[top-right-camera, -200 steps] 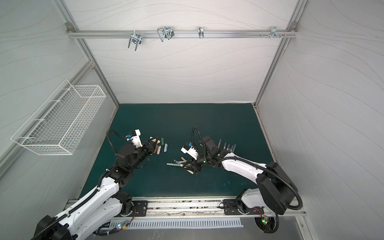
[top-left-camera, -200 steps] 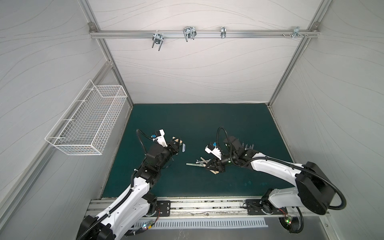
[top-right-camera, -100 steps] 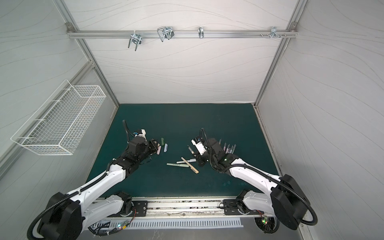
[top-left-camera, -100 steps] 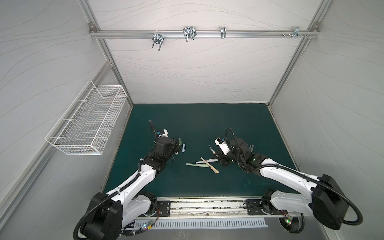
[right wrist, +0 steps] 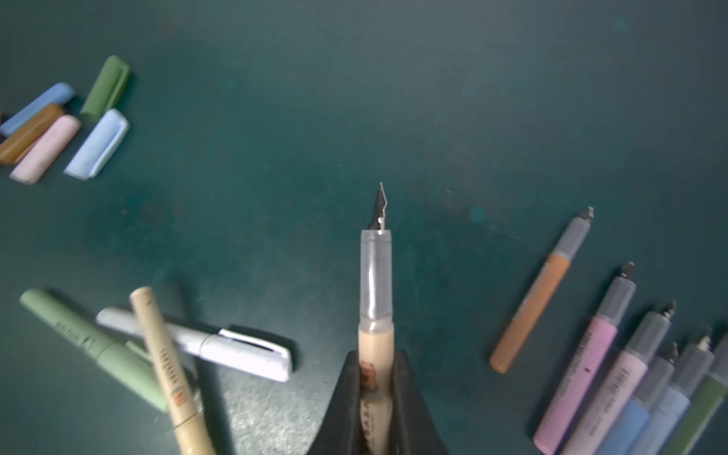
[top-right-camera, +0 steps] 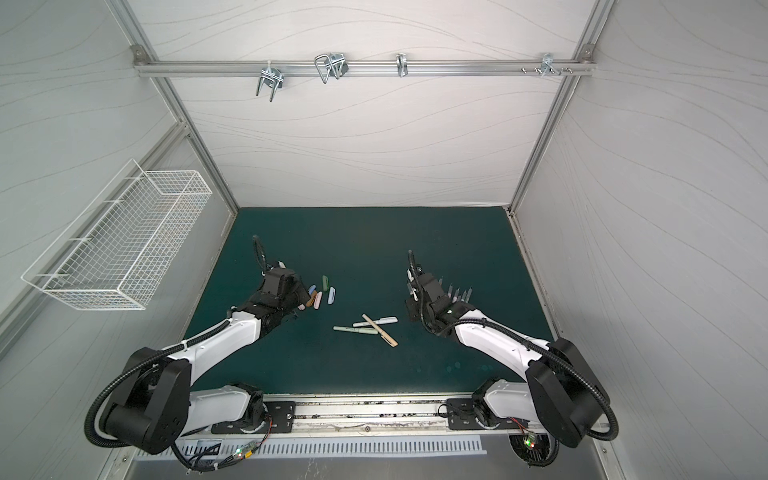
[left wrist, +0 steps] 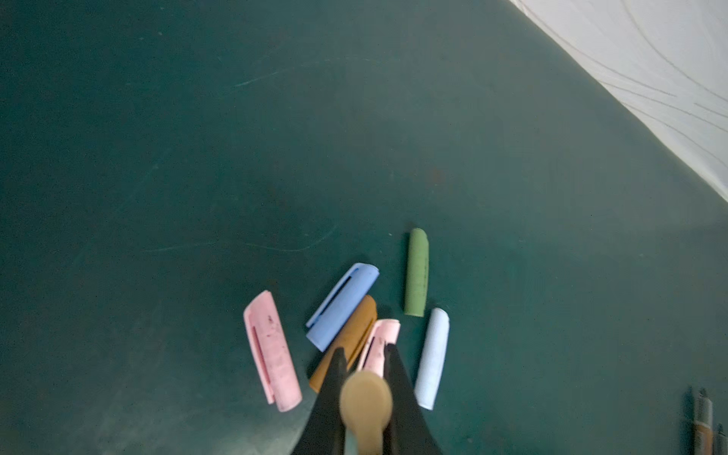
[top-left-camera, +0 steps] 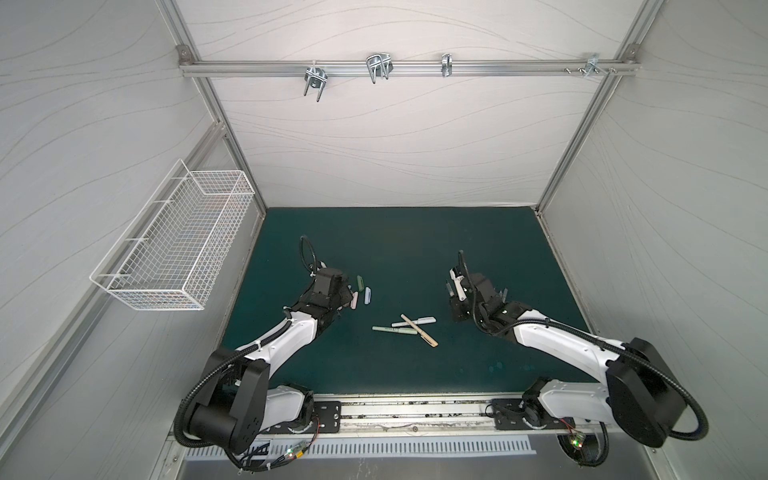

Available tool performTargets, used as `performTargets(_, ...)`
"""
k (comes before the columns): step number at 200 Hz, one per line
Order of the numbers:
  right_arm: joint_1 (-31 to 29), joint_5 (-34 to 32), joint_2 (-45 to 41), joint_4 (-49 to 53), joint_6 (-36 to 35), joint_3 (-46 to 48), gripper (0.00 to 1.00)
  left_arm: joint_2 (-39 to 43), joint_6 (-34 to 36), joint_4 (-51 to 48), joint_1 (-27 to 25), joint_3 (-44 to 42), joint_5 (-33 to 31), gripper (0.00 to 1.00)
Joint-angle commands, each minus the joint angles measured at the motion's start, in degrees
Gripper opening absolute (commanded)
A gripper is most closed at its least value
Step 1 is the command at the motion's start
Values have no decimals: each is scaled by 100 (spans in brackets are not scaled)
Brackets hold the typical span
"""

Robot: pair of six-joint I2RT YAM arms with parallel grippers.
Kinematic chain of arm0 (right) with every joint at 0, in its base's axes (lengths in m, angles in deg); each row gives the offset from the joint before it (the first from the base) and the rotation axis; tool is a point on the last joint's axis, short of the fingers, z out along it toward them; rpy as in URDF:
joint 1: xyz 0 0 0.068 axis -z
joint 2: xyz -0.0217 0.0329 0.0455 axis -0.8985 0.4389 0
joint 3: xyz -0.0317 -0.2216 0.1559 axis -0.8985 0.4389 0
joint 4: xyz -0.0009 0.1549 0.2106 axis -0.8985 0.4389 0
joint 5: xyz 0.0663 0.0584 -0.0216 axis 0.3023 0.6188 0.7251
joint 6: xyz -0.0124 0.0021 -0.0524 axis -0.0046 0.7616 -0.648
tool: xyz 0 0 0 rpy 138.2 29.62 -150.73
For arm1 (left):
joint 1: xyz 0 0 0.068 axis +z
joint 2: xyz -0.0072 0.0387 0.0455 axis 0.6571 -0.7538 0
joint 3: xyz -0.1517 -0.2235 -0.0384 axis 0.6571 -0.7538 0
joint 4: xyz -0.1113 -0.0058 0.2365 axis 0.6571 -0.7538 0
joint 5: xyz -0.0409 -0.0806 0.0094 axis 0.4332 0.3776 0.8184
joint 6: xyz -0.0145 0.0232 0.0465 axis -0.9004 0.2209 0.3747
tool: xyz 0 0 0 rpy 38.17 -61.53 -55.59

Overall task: Open the pen caps
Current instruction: 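Drop the beige cap on the cap pile with left while right lays the pen down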

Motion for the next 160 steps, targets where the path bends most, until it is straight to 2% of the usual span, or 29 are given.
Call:
performTargets(1,305,24,12,143,383,0,0,-251,50,160,180,235,-179,0)
performTargets(26,631,367,197,93,527,0,0,-662,-63,45,416,405,-43,0)
performTargets(52,779,594,589,67,567,-134,0,-1024,-42,-173,594,598,-186,0)
performTargets(109,796,473,1434,235,624,-562,0,-1339,-11,-161,762,670,-160,0)
performTargets(160,844,284,1840,387,620,-765,0,-1616,43,-184,765,833,16,9)
